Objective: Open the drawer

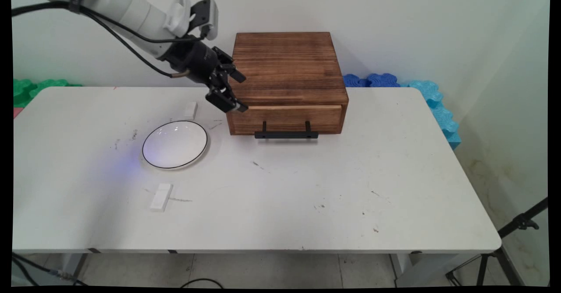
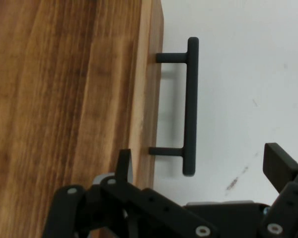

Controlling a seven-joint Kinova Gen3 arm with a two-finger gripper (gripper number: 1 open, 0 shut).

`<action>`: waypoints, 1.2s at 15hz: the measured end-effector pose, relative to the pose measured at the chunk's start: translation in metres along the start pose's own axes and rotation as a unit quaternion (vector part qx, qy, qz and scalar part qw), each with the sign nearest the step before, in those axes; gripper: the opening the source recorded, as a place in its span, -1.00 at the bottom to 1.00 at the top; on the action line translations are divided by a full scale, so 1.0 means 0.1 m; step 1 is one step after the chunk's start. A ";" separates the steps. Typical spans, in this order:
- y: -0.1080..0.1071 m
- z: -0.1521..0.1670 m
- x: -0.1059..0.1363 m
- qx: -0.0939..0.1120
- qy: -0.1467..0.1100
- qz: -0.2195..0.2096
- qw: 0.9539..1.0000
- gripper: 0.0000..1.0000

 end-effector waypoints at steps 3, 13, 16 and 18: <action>0.06 0.16 0.04 0.000 -0.006 -0.001 1.000 1.00; 0.25 0.81 0.06 -0.003 -0.023 -0.005 1.000 1.00; 0.27 1.05 0.05 -0.003 -0.028 -0.007 1.000 1.00; 0.28 1.18 0.04 -0.002 -0.030 -0.008 1.000 1.00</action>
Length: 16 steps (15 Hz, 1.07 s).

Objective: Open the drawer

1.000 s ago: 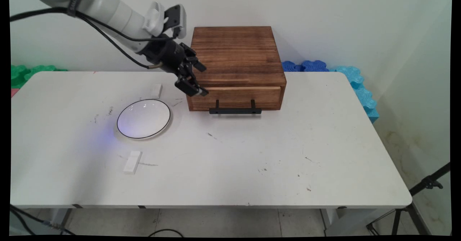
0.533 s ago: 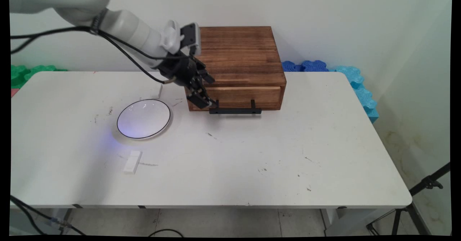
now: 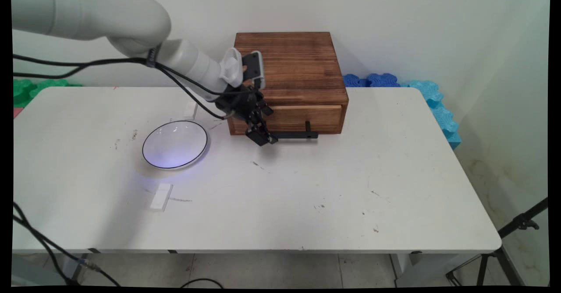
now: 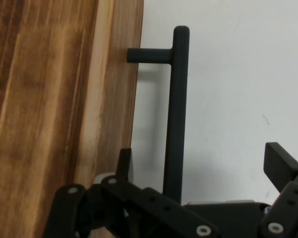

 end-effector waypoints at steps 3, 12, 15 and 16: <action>0.01 0.19 0.01 0.000 -0.003 -0.001 1.000 1.00; 0.06 0.53 0.02 -0.001 -0.009 0.003 1.000 1.00; 0.08 0.61 0.02 -0.002 -0.012 0.003 1.000 1.00; 0.09 0.63 0.02 -0.003 -0.013 0.004 1.000 1.00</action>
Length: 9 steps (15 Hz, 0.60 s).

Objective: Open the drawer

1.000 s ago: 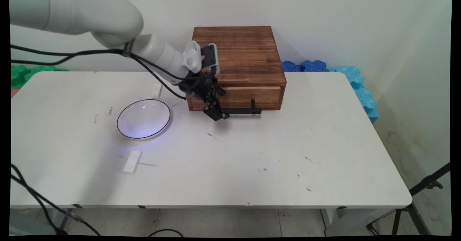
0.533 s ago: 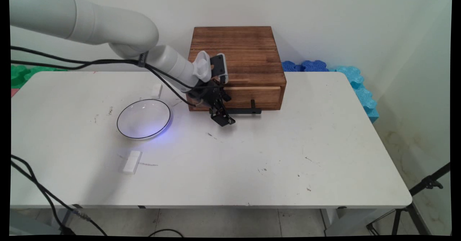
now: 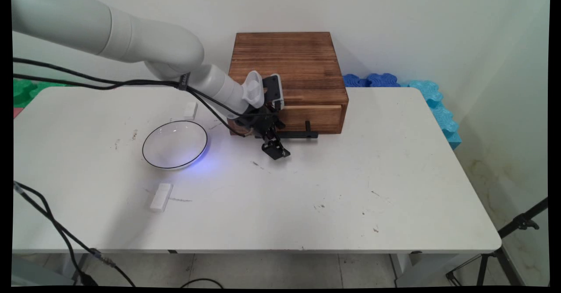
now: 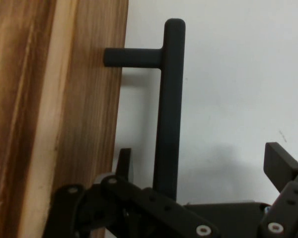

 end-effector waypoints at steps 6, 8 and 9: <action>0.05 0.09 0.00 -0.004 -0.003 0.000 1.000 1.00; 0.06 0.10 0.00 -0.005 -0.004 0.000 1.000 1.00; 0.08 0.11 0.00 -0.006 -0.004 0.001 1.000 1.00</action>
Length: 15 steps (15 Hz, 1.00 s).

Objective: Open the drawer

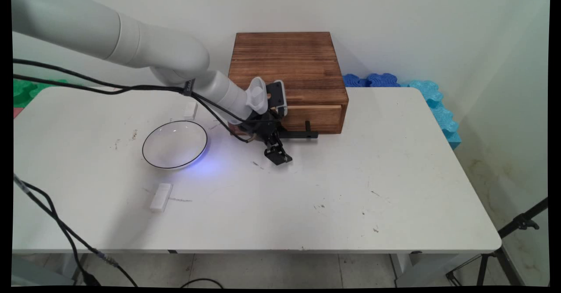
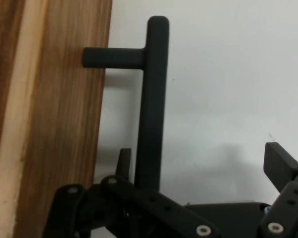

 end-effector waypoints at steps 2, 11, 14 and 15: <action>0.03 0.01 0.00 -0.001 -0.001 0.001 1.000 1.00; 0.26 -0.01 -0.02 -0.007 -0.002 0.000 1.000 1.00; 0.37 -0.04 -0.03 -0.010 -0.001 0.001 1.000 1.00; 0.41 -0.05 -0.04 -0.011 -0.001 0.001 1.000 1.00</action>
